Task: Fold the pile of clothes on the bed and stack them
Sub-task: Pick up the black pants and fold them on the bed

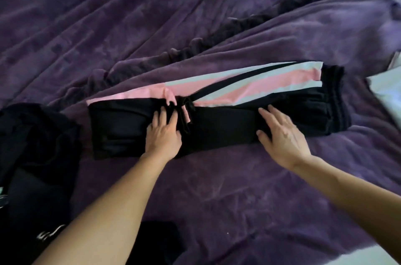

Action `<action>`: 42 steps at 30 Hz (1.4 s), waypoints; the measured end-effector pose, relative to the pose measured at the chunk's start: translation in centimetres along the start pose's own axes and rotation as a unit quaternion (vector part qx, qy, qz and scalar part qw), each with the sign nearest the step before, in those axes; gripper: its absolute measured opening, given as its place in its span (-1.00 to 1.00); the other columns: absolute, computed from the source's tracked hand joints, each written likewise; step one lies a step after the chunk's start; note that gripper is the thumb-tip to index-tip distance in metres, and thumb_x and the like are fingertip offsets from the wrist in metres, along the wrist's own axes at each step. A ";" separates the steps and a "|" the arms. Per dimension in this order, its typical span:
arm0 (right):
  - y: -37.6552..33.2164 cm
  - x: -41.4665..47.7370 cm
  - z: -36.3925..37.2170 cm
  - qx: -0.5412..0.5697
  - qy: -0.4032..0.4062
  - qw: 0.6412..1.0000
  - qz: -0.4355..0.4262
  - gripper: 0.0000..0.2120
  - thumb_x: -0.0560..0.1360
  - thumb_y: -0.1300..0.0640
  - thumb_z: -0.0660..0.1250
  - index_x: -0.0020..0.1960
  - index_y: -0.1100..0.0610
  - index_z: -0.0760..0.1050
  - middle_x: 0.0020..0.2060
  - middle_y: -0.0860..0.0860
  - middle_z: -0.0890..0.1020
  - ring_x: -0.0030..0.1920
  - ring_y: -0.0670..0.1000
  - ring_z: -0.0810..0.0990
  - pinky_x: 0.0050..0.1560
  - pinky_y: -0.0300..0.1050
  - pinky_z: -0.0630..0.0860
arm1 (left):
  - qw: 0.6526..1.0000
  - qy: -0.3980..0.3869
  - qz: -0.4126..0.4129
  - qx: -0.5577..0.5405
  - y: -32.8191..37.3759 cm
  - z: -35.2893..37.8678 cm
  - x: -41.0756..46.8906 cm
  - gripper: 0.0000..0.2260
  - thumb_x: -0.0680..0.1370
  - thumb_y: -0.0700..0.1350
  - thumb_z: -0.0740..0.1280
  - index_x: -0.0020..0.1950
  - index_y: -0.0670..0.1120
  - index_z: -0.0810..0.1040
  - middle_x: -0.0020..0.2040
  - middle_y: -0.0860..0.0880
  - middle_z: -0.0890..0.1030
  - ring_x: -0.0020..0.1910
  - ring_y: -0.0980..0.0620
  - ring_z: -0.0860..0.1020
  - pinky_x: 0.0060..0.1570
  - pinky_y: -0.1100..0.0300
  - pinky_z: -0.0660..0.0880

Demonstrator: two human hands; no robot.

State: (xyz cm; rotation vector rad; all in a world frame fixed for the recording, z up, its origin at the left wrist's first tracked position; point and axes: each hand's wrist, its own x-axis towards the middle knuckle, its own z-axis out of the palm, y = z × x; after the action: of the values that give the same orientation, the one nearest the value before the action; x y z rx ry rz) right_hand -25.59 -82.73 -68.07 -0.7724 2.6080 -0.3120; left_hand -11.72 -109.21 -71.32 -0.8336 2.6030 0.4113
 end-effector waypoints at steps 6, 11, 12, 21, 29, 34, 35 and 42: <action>-5.7 1.9 1.0 -0.013 0.009 0.981 -0.194 -0.47 0.50 0.10 0.33 0.46 0.13 0.35 0.47 0.17 0.31 0.49 0.19 0.24 0.27 0.15 0.39 | 0.951 0.257 -0.148 -0.084 -3.9 -3.6 -1.0 -0.61 0.47 -0.12 0.37 0.29 -0.10 0.50 0.34 -0.21 0.42 0.27 -0.27 0.39 0.15 -0.14 0.37; -13.1 5.2 5.3 -0.061 -0.053 0.958 -0.275 -0.34 0.56 -0.07 0.20 0.57 0.04 0.03 0.57 0.13 -0.01 0.56 0.15 -0.05 0.42 0.12 0.16 | 0.817 0.146 -0.430 -0.355 -9.9 -3.9 -2.3 -0.30 0.45 0.03 0.46 0.48 -0.06 0.22 0.42 -0.16 0.36 0.31 -0.20 0.41 0.25 -0.10 0.41; -13.7 5.7 6.4 -0.081 -0.078 0.958 -0.263 -0.33 0.58 -0.11 0.15 0.58 0.03 -0.05 0.57 0.12 -0.10 0.56 0.14 -0.12 0.46 0.13 0.10 | 0.770 0.141 -0.437 -0.442 -10.4 -3.8 -2.4 -0.34 0.43 0.01 0.49 0.44 -0.07 0.29 0.36 -0.13 0.43 0.22 -0.14 0.49 0.15 -0.04 0.49; -12.6 7.0 5.5 -0.002 -0.126 0.968 -0.218 -0.30 0.55 -0.14 0.24 0.57 -0.02 0.01 0.57 0.03 0.02 0.54 0.09 0.08 0.43 0.05 0.23 | 0.799 0.257 -0.188 -0.510 -6.1 -9.3 -3.2 -0.86 0.32 -0.14 0.51 -0.26 0.06 0.60 -0.31 0.15 0.64 -0.29 0.18 0.58 -0.28 0.28 0.53; 4.0 4.2 -6.3 0.229 0.156 0.957 0.082 -0.66 0.55 0.10 0.29 0.32 0.04 0.45 0.08 0.02 0.66 -0.01 0.09 0.65 0.11 0.05 0.52 | 0.920 0.246 0.057 -0.301 14.0 -12.7 -2.9 -0.76 0.39 -0.16 0.42 -0.24 -0.08 0.34 -0.22 -0.08 0.46 -0.21 -0.16 0.46 -0.20 0.04 0.34; 15.3 3.0 -10.2 0.266 0.200 0.929 0.161 -0.71 0.54 0.15 0.26 0.26 0.06 0.48 -0.07 0.06 0.68 -0.14 0.05 0.65 0.05 -0.05 0.53 | 0.945 0.188 0.079 -0.255 26.2 -8.1 -2.5 -0.86 0.43 -0.17 0.38 -0.12 -0.11 0.41 -0.07 -0.07 0.48 -0.10 -0.18 0.50 -0.25 0.05 0.32; 17.2 2.9 -10.3 0.261 0.193 0.930 0.171 -0.71 0.55 0.14 0.26 0.26 0.05 0.48 -0.11 0.04 0.68 -0.14 0.07 0.66 0.04 -0.02 0.54 | 0.948 0.179 0.084 -0.248 28.4 -6.8 -2.6 -0.85 0.43 -0.18 0.37 -0.11 -0.11 0.41 -0.05 -0.06 0.47 -0.08 -0.17 0.49 -0.25 0.04 0.33; 22.1 2.8 -9.6 0.276 0.102 0.935 0.197 -0.64 0.57 -0.09 0.23 0.30 0.03 0.47 -0.05 -0.03 0.64 0.02 0.07 0.63 0.07 -0.06 0.46 | 0.952 0.050 0.093 -0.286 34.7 -1.1 -2.6 -0.74 0.57 0.06 0.24 -0.04 -0.09 0.59 0.06 -0.05 0.56 0.07 -0.09 0.52 0.02 0.01 0.46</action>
State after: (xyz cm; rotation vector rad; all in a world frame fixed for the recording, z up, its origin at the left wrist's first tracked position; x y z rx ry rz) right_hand -42.33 -65.22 -67.39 -0.0237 2.5757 -0.9845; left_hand -30.97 -81.28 -63.72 -0.7907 2.6935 1.2496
